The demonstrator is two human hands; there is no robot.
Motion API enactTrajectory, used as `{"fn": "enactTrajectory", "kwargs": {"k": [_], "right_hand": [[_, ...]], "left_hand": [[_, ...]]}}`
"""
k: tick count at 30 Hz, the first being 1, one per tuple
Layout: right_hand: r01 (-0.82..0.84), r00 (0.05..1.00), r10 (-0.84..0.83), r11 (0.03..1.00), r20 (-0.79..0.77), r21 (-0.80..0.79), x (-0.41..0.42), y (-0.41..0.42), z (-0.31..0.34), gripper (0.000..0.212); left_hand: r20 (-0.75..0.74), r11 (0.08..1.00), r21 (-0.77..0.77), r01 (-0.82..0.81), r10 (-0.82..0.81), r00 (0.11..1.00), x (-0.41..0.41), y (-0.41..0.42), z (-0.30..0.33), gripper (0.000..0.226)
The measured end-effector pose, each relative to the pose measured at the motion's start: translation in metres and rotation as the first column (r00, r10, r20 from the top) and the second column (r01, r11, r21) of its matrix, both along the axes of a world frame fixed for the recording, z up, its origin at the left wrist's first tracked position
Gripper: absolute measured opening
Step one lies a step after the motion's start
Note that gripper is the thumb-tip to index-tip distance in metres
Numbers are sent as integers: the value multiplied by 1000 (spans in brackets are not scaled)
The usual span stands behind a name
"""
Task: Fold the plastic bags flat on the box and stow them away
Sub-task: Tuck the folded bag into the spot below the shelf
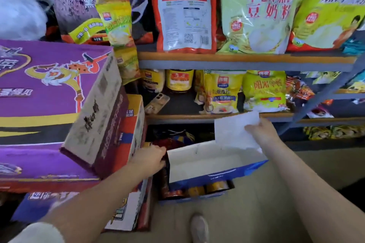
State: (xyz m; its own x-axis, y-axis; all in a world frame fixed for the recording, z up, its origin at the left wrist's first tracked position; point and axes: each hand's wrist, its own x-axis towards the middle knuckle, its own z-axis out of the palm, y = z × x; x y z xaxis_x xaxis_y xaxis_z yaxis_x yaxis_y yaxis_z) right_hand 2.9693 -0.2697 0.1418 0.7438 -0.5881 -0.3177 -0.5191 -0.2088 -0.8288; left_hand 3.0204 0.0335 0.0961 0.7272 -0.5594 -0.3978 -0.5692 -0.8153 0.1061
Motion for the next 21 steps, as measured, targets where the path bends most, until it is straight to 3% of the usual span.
{"fn": "enactTrajectory", "kwargs": {"k": [2, 6, 10, 13, 16, 21], "right_hand": [[-56, 990, 50, 998, -135, -37, 19, -21, -35, 7], [-208, 893, 187, 978, -409, -8, 56, -51, -121, 12], [-303, 754, 290, 950, -589, 81, 82, -57, -206, 45], [-298, 711, 308, 946, -632, 127, 87, -48, -263, 34], [-251, 677, 290, 955, -676, 158, 90, -35, -326, 16], [-259, 655, 333, 942, -678, 213, 100, -23, -415, 13]], "left_hand": [[-8, 1000, 8, -22, 22, 1000, 13, -16, -24, 26], [-37, 993, 14, -120, 120, 992, 39, -49, -66, 27], [18, 979, -66, -195, 197, 980, 63, -69, -108, 22], [151, 959, -240, -151, 190, 970, 69, -76, -132, 11], [273, 969, -228, -93, 156, 949, 72, -77, -173, 25], [296, 975, -195, -106, 162, 941, 76, -72, -223, 37]]}}
